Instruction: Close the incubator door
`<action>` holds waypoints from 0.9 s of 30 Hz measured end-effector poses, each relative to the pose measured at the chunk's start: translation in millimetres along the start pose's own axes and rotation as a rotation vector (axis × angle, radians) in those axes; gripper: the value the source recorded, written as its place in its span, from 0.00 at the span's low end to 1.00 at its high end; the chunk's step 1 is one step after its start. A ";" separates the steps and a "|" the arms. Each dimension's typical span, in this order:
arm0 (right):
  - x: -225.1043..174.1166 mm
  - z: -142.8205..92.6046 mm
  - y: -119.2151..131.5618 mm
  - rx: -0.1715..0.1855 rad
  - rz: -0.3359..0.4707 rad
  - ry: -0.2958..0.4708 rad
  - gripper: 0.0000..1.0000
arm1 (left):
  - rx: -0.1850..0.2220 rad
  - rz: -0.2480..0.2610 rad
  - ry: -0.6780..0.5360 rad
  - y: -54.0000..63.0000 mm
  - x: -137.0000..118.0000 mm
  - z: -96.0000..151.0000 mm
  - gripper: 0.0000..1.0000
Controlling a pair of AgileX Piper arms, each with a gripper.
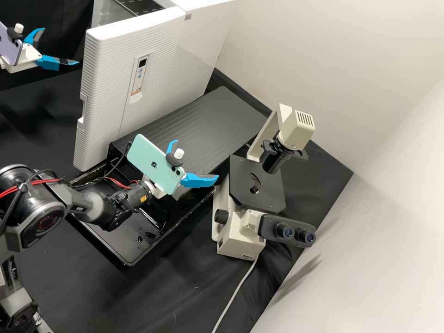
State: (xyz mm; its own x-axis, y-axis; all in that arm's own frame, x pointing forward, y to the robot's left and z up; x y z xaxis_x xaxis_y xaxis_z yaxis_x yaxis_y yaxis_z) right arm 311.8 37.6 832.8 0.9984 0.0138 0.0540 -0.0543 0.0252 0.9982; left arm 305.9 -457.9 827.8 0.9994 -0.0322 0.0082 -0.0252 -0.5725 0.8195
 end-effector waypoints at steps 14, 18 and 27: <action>0.0 0.0 0.0 0.000 0.000 0.000 1.00 | 0.003 -0.001 -0.005 -0.1 0.0 0.4 1.00; 0.0 0.0 0.0 0.000 0.000 0.000 1.00 | -0.022 -0.007 -0.023 -2.2 -3.9 1.9 1.00; 0.0 0.0 0.0 0.000 0.000 0.000 1.00 | -0.028 0.006 -0.378 -2.4 -50.9 39.6 1.00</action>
State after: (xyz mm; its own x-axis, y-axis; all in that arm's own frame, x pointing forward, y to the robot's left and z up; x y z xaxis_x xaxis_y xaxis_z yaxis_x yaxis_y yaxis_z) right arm 311.8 37.6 832.8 0.9984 0.0138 0.0540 -0.0543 0.0252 0.9982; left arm 254.3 -487.3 802.7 0.9206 -0.3388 -0.1944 -0.0254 -0.5486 0.8357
